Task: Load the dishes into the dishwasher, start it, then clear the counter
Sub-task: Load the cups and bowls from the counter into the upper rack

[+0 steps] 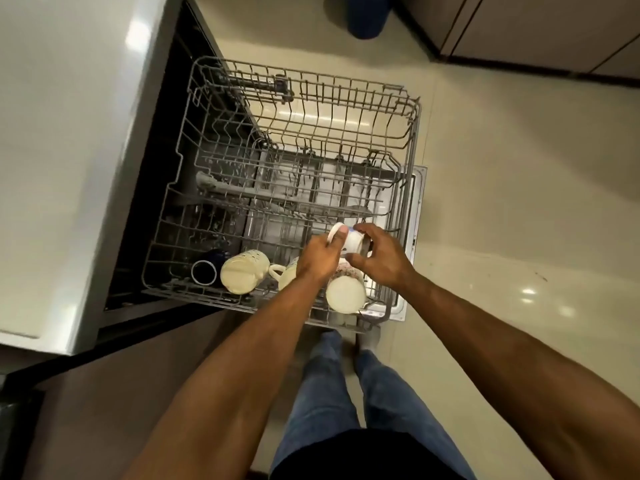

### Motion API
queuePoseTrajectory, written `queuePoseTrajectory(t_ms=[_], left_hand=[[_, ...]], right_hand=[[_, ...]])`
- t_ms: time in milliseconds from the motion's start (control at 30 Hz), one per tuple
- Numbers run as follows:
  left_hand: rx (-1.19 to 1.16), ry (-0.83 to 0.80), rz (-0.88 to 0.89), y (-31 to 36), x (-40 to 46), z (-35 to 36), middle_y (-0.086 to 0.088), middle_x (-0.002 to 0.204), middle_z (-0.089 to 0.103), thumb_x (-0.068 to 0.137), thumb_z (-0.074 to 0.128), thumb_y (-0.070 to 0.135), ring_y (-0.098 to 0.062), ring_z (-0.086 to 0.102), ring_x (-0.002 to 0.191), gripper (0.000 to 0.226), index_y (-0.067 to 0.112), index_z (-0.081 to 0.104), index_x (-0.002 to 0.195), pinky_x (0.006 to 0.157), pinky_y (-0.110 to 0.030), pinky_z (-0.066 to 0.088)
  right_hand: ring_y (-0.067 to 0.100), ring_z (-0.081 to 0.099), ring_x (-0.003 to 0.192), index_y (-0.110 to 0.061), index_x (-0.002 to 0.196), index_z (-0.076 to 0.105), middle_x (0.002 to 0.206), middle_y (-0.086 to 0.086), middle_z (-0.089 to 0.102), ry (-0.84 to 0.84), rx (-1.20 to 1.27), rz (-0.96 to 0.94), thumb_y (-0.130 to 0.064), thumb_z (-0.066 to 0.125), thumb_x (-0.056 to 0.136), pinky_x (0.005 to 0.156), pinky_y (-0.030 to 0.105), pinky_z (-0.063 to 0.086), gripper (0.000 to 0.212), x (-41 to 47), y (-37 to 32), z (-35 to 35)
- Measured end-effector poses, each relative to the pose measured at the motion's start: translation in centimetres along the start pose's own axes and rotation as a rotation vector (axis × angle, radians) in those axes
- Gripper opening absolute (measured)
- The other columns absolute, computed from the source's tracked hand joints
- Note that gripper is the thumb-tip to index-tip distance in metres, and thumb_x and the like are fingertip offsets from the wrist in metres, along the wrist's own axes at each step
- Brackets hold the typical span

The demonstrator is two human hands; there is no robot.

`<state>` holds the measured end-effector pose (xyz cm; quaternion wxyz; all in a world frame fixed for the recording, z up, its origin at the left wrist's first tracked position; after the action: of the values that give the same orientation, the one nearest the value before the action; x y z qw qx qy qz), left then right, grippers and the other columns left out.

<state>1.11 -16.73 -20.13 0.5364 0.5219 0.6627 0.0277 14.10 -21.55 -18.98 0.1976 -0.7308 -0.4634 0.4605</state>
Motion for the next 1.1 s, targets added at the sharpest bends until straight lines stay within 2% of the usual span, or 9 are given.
queuePoseTrajectory(t_ms=[67, 133, 267, 333, 500, 633, 767, 933, 1100], left_hand=[[0.083, 0.03, 0.039, -0.1, 1.3, -0.2, -0.008, 0.099, 0.07, 0.099, 0.045, 0.047, -0.027, 0.064, 0.092, 0.04, 0.016, 0.066, 0.113, 0.08, -0.036, 0.051], [0.152, 0.01, 0.05, 0.0, 2.1, -0.3, -0.007, 0.108, 0.069, 0.1, 0.046, 0.035, -0.025, 0.064, 0.094, 0.032, 0.019, 0.061, 0.125, 0.078, -0.032, 0.05], [0.294, -0.077, 0.112, -0.4, 3.6, -0.4, -0.005, 0.109, 0.069, 0.101, 0.046, 0.02, -0.018, 0.06, 0.087, 0.033, 0.023, 0.055, 0.132, 0.067, -0.025, 0.042], [0.334, -0.119, 0.131, -0.7, 3.9, -0.3, -0.005, 0.11, 0.069, 0.1, 0.046, 0.016, -0.02, 0.062, 0.088, 0.037, 0.025, 0.053, 0.135, 0.068, -0.028, 0.047], [0.434, -0.163, 0.147, -1.8, 4.7, 0.0, -0.004, 0.108, 0.068, 0.101, 0.044, 0.014, -0.019, 0.058, 0.078, 0.043, 0.03, 0.048, 0.14, 0.064, -0.029, 0.049], [0.447, -0.196, 0.164, -1.6, 5.0, -0.1, -0.004, 0.111, 0.067, 0.103, 0.04, 0.02, -0.025, 0.063, 0.092, 0.038, 0.03, 0.05, 0.139, 0.078, -0.035, 0.053], [0.517, -0.23, 0.196, -1.4, 5.5, 0.1, -0.004, 0.114, 0.067, 0.103, 0.038, 0.021, -0.026, 0.062, 0.097, 0.044, 0.037, 0.043, 0.143, 0.077, -0.032, 0.047], [0.501, -0.249, 0.193, -1.2, 5.8, 0.3, -0.007, 0.1, 0.067, 0.103, 0.037, 0.022, -0.028, 0.062, 0.091, 0.043, 0.038, 0.043, 0.142, 0.073, -0.032, 0.046], [0.556, -0.251, 0.217, -1.2, 5.8, 0.1, 0.003, 0.088, 0.055, 0.104, 0.036, 0.023, -0.017, 0.051, 0.08, 0.04, 0.033, 0.044, 0.142, 0.067, -0.028, 0.036]], right_hand=[[0.023, 0.056, 0.11, -0.014, 0.133, 0.051, 0.126, 0.005, 0.059, 0.021, -0.124, 0.012, -0.027, 0.075, 0.078, 0.083, 0.028, 0.042, 0.061, 0.9, 0.2, 0.6], [0.023, 0.055, 0.113, -0.016, 0.135, 0.049, 0.127, 0.005, 0.059, 0.028, -0.225, 0.015, -0.032, 0.073, 0.08, 0.086, 0.03, 0.043, 0.062, 1.6, 0.4, 1.0], [0.025, 0.055, 0.116, -0.017, 0.142, 0.043, 0.131, 0.006, 0.059, 0.021, -0.354, 0.034, -0.038, 0.07, 0.084, 0.092, 0.036, 0.047, 0.068, 3.2, 0.9, 1.7], [0.026, 0.056, 0.115, -0.018, 0.144, 0.04, 0.13, 0.007, 0.059, 0.005, -0.411, 0.041, -0.039, 0.07, 0.085, 0.092, 0.036, 0.047, 0.07, 3.8, 1.0, 1.8], [0.027, 0.06, 0.107, -0.017, 0.139, 0.045, 0.121, 0.009, 0.063, 0.002, -0.47, 0.065, -0.039, 0.072, 0.084, 0.084, 0.034, 0.05, 0.065, 4.8, 1.3, 2.7], [0.028, 0.059, 0.11, -0.016, 0.136, 0.046, 0.12, 0.009, 0.063, -0.004, -0.46, 0.092, -0.036, 0.072, 0.085, 0.085, 0.033, 0.049, 0.06, 5.3, 1.8, 3.4], [0.028, 0.057, 0.113, -0.016, 0.135, 0.048, 0.12, 0.009, 0.064, -0.015, -0.455, 0.111, -0.035, 0.072, 0.085, 0.091, 0.035, 0.048, 0.058, 5.8, 2.4, 3.7], [0.028, 0.057, 0.112, -0.015, 0.134, 0.048, 0.119, 0.01, 0.063, -0.025, -0.471, 0.12, -0.039, 0.069, 0.087, 0.087, 0.034, 0.048, 0.057, 6.3, 2.5, 3.6], [0.028, 0.046, 0.125, -0.013, 0.145, 0.037, 0.137, 0.01, 0.051, -0.036, -0.502, 0.062, -0.033, 0.065, 0.092, 0.1, 0.038, 0.043, 0.063, 6.0, 2.8, 3.4]])
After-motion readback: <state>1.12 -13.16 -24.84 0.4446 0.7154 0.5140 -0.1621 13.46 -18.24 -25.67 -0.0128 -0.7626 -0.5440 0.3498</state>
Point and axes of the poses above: each hand's wrist, its own x-axis towards the middle knuckle, its own z-axis out of the palm, y = z × x, the point moved 1 cm from there along x, towards the middle knuckle
